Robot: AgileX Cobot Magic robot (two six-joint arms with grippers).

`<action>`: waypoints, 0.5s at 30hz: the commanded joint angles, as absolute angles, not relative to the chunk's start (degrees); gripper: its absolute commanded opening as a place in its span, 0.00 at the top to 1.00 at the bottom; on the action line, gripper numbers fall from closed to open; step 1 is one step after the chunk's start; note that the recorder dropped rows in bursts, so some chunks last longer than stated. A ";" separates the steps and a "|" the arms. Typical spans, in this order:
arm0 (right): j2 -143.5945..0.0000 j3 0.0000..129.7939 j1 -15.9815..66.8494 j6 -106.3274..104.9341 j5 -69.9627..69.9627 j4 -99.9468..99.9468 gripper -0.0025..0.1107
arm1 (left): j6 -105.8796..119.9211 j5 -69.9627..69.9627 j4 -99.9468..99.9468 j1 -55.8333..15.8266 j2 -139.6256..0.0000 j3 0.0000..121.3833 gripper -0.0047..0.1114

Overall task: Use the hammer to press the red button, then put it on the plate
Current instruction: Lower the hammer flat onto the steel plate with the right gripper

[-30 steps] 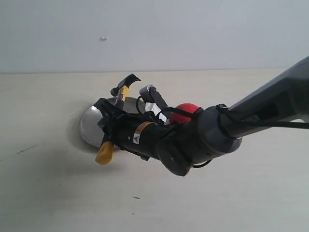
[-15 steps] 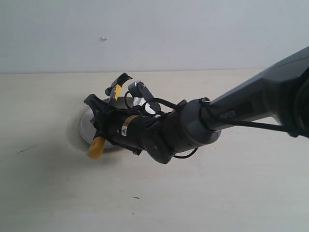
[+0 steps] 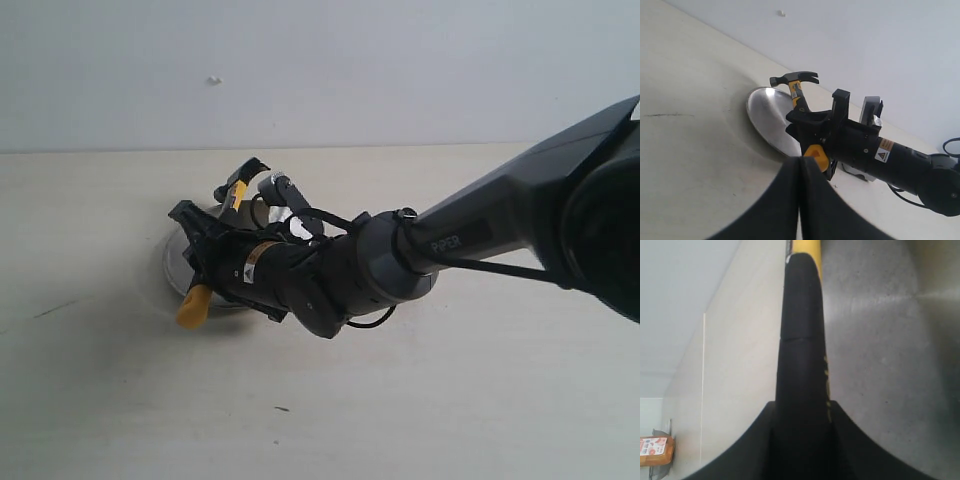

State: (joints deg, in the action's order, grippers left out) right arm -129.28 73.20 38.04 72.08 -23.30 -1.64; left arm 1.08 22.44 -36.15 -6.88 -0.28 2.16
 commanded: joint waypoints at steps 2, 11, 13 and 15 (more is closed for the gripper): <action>-128.84 74.41 38.02 70.14 -23.23 -2.13 0.95 | 1.41 22.36 -36.24 -6.78 0.00 2.07 0.94; -128.84 75.20 38.02 69.58 -22.09 -2.92 0.89 | 1.41 22.36 -36.24 -6.78 0.00 2.07 0.94; -128.84 75.20 38.02 69.58 -21.26 -2.92 0.87 | 1.41 22.36 -36.24 -6.78 0.00 2.07 0.94; -128.84 75.20 38.02 69.58 -19.98 -2.92 0.85 | 1.41 22.36 -36.24 -6.78 0.00 2.07 0.94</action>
